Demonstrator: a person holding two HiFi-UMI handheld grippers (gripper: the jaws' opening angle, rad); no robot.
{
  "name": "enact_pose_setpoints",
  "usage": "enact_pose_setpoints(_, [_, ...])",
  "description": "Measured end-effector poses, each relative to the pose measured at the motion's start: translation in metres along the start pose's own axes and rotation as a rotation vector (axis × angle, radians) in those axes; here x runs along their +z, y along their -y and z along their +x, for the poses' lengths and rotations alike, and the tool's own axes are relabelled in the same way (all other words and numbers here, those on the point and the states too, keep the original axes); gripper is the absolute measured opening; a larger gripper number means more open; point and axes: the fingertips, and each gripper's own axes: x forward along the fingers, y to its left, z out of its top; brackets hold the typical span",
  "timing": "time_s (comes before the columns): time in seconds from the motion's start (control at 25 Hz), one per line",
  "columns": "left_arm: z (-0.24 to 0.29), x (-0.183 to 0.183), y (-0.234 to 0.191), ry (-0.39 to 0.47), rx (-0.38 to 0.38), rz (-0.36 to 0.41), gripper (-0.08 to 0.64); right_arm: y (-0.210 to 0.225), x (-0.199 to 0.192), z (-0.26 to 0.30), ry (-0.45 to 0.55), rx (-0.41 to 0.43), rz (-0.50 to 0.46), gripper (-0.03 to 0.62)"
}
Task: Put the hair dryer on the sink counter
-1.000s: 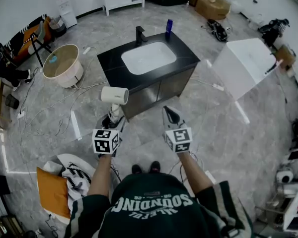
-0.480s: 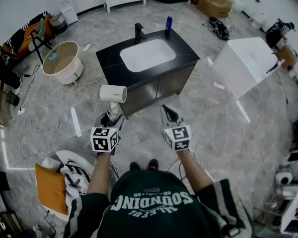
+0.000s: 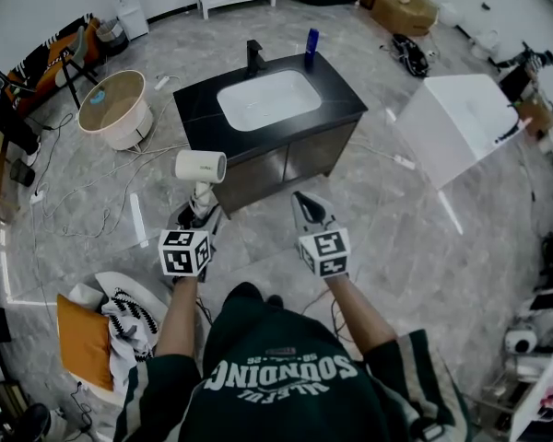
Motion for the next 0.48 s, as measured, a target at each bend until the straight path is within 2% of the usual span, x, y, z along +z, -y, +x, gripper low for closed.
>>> enact_pose_setpoints(0.48, [0.042, 0.006, 0.004, -0.013, 0.009, -0.018, 0.224, 0.038, -0.016, 0.017, -0.029, -0.005, -0.007, 0.000])
